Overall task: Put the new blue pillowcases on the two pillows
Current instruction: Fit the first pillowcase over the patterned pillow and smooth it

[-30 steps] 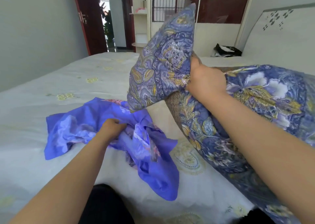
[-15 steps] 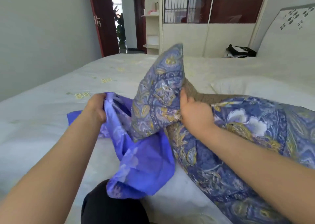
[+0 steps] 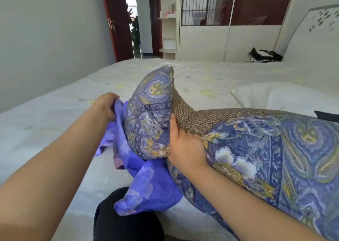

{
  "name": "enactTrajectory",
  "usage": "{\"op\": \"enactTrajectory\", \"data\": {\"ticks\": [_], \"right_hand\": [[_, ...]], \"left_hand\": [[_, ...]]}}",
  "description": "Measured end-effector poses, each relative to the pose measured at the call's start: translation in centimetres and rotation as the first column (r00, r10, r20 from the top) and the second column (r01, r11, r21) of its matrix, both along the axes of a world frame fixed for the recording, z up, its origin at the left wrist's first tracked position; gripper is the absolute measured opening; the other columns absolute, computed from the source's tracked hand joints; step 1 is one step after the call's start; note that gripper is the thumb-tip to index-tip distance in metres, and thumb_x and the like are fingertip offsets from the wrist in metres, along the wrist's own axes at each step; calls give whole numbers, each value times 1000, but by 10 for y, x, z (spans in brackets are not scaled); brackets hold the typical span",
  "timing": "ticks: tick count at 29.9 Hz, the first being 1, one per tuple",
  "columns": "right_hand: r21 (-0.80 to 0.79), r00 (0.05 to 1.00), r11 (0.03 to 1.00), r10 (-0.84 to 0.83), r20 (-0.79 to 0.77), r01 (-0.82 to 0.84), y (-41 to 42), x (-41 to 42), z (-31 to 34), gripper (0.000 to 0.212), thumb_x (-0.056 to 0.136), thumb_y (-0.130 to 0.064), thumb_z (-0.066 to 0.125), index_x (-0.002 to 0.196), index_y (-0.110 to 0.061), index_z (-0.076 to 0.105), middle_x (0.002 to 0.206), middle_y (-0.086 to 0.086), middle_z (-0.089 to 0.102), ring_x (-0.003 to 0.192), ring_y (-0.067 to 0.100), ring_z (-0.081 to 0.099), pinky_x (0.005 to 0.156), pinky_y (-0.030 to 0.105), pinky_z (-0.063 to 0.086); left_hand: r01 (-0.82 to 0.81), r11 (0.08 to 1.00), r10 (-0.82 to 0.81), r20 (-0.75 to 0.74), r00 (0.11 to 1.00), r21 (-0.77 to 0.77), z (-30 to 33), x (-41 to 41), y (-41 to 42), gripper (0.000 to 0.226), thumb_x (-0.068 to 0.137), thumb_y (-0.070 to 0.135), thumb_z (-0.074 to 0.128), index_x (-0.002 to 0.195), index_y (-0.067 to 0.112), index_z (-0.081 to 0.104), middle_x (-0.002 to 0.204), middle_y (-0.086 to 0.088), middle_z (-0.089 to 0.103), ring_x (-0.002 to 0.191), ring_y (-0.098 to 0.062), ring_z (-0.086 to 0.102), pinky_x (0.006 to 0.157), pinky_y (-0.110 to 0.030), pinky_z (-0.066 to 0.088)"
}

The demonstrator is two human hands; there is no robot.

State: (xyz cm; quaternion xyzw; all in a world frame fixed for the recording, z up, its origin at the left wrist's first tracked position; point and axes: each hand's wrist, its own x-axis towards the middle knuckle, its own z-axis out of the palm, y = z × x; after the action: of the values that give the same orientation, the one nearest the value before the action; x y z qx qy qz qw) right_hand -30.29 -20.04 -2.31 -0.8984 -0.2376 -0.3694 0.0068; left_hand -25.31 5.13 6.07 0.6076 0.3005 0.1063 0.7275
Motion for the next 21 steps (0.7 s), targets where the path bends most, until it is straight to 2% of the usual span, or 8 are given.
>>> {"op": "enactTrajectory", "data": {"ticks": [3, 5, 7, 9, 12, 14, 18, 21], "right_hand": [[-42, 997, 998, 54, 49, -52, -2, -3, -5, 87, 53, -20, 67, 135, 1, 47, 60, 3, 55, 44, 20, 51, 47, 27, 38], [-69, 994, 995, 81, 67, -76, -3, -2, -9, 84, 54, -19, 66, 134, -1, 49, 61, 3, 56, 46, 21, 52, 48, 28, 40], [-79, 991, 992, 107, 85, -101, -6, -2, -11, 82, 54, -19, 63, 134, -3, 51, 62, 3, 57, 47, 22, 53, 49, 28, 41], [-89, 989, 989, 125, 73, -119, -11, -1, -13, 85, 51, -19, 67, 133, -3, 51, 63, 3, 57, 47, 22, 54, 50, 29, 42], [-116, 989, 984, 142, 47, -136, -13, -2, -12, 86, 50, -18, 69, 133, -4, 51, 63, 2, 57, 48, 22, 54, 50, 29, 42], [-141, 987, 978, 160, 26, -155, -11, -5, -10, 85, 51, -18, 67, 134, -6, 51, 63, 1, 57, 49, 21, 55, 50, 28, 42], [-186, 981, 964, 193, 6, -189, -7, -8, -6, 83, 53, -18, 65, 134, -8, 51, 63, 0, 57, 48, 20, 54, 50, 25, 39], [-235, 978, 951, 210, 6, -202, -9, -13, -1, 77, 56, -16, 56, 133, -9, 53, 63, -1, 57, 48, 19, 54, 49, 24, 39]], "left_hand": [[0, 960, 38, -131, 991, 279, -5, -5, 24, 20, 85, 4, 45, 67, 12, 48, 49, -8, 51, 40, -20, 49, 47, -18, 38], [156, 845, -40, -230, 972, 512, -8, -9, 34, 27, 79, -6, 45, 76, 19, 56, 64, -10, 51, 53, -21, 46, 55, -21, 36], [417, 571, -107, -440, 892, 707, -9, -17, 39, 34, 80, -7, 48, 90, 22, 62, 77, -10, 54, 66, -23, 48, 57, -24, 38], [621, 238, -34, -633, 774, 747, -11, -24, 45, 32, 81, 0, 54, 101, 23, 65, 95, -7, 58, 82, -25, 55, 61, -28, 45], [656, -17, 159, -645, 747, 755, -12, -30, 51, 20, 82, 15, 56, 96, 13, 70, 100, -8, 65, 89, -28, 62, 70, -30, 50], [502, 19, 178, -497, 849, 865, -8, -29, 47, 19, 83, 16, 52, 83, 5, 68, 94, -16, 66, 83, -31, 60, 73, -31, 49], [117, 453, 32, -147, 989, 884, 5, -11, 20, 14, 80, 6, 54, 77, -1, 66, 74, -17, 58, 66, -27, 51, 64, -33, 47], [1, 614, 0, -2, 1000, 789, 21, -1, -2, 13, 74, 7, 58, 75, -2, 68, 72, -14, 57, 65, -24, 45, 60, -30, 42]]}}
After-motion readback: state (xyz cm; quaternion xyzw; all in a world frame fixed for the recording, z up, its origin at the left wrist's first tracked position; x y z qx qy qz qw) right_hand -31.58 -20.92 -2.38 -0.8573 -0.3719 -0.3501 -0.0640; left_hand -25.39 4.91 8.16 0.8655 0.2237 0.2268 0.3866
